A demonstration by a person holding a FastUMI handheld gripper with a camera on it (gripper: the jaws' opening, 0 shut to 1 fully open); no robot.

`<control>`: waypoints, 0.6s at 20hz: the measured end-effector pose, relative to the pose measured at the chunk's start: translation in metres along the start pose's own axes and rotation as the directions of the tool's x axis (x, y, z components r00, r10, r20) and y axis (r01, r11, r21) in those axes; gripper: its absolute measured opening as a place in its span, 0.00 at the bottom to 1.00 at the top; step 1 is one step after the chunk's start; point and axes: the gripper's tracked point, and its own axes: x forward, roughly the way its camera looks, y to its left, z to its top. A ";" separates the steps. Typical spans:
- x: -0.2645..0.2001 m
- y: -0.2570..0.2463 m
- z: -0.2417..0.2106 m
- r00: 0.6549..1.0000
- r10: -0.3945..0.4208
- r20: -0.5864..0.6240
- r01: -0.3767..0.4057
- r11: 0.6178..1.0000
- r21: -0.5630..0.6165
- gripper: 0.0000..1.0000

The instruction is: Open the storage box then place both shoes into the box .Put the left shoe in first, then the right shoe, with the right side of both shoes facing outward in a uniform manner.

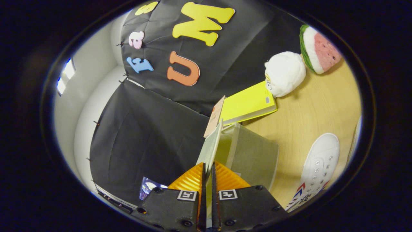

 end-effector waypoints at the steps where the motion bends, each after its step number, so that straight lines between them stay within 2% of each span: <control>1: 0.001 0.010 0.002 1.000 -0.004 0.000 0.004 1.000 0.003 0.11; 7: 0.011 0.088 0.012 0.999 -0.044 -0.007 0.044 0.998 -0.042 0.11; 12: 0.049 0.145 0.002 0.996 -0.088 -0.034 0.082 0.986 -0.145 0.15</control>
